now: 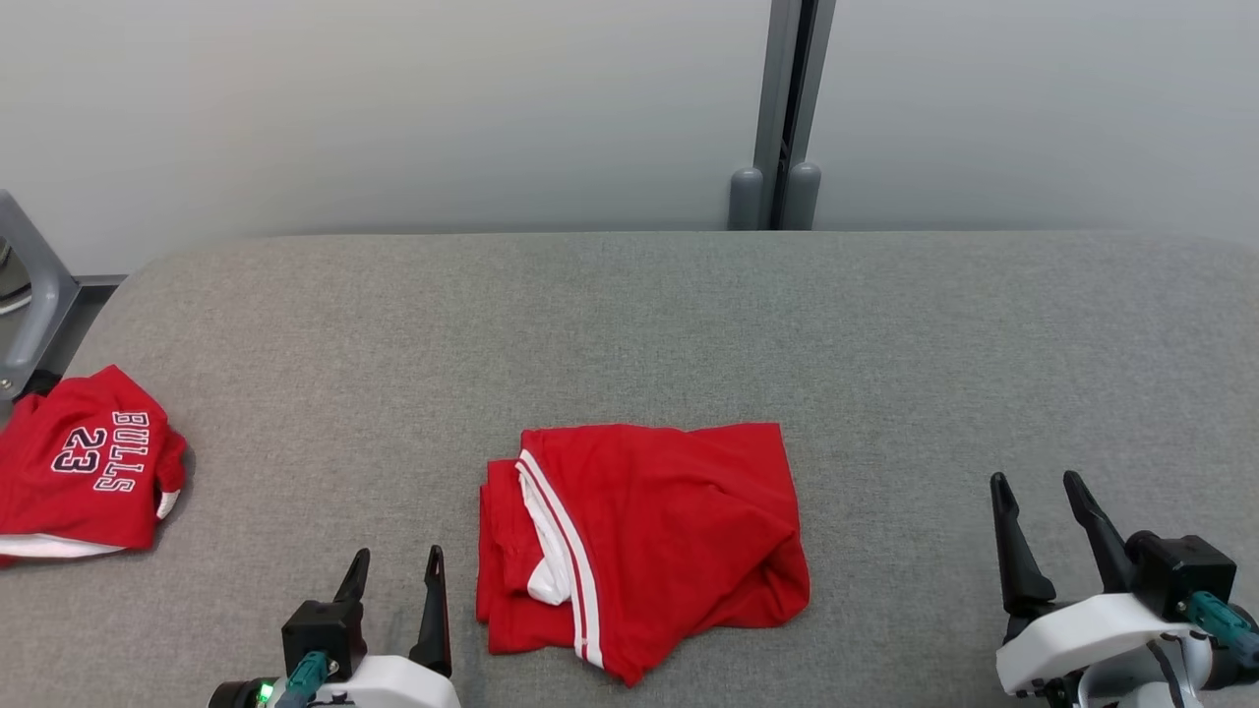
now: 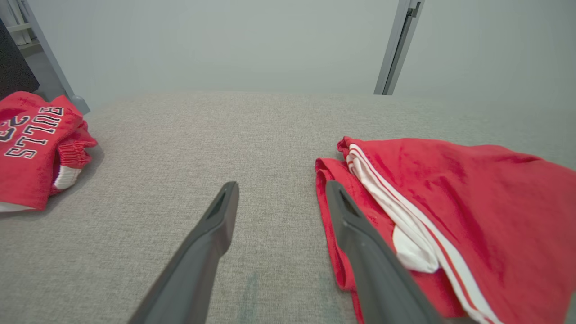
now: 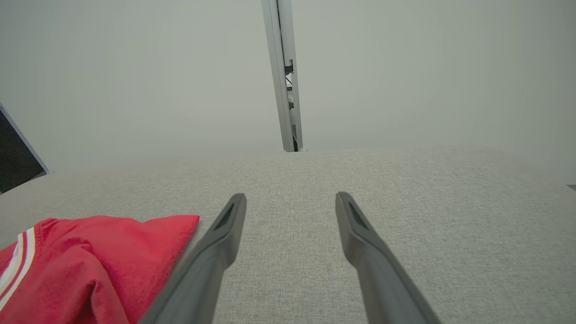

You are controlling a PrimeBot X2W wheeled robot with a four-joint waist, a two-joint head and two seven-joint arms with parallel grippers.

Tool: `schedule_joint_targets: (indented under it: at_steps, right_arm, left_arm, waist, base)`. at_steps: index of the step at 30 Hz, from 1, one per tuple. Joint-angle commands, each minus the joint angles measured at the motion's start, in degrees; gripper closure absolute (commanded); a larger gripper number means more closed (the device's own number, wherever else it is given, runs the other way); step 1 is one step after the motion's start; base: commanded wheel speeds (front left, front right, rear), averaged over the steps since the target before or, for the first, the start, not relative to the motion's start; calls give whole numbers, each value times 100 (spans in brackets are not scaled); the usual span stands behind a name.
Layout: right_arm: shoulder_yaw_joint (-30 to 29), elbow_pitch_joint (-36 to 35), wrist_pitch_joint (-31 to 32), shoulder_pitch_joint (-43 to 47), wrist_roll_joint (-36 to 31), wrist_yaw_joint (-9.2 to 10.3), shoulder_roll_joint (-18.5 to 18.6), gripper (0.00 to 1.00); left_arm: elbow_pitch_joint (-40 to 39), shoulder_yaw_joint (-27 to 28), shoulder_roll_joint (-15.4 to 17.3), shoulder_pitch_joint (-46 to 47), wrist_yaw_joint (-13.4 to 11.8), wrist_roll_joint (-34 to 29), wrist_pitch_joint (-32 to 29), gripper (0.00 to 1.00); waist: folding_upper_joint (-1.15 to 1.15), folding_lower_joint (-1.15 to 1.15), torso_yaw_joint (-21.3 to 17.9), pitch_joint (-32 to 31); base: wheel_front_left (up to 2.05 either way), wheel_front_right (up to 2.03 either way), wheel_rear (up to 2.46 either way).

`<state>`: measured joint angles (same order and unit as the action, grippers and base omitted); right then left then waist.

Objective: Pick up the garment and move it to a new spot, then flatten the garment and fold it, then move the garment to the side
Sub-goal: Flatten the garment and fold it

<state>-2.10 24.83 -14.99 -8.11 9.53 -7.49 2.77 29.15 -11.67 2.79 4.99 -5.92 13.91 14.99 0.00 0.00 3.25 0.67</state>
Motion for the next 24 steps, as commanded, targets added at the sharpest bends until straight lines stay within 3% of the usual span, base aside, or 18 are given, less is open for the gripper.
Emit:
schedule_joint_targets:
  at_steps: [1,14,20,24]
  right_arm:
    - [-5,-19,-27,66,-2,0,30,0]
    - [139,-2,-27,169,12,0,25,0]
    - [997,-155,-27,97,-198,0,22,0]
    - [2056,-165,-27,1,-410,1,30,0]
  left_arm:
    - [-25,41,25,-43,6,-45,26,0]
    - [-88,145,25,-129,34,-73,27,0]
    - [-41,90,27,-134,42,7,27,0]
    - [-12,-4,25,-81,61,51,27,0]
  waist:
    - [0,0,-46,-55]
    - [0,0,-39,-77]
    - [0,0,100,-2]
    - [0,0,283,99]
  base:
    - [0,0,0]
    - [0,0,0]
    - [0,0,0]
    - [0,0,0]
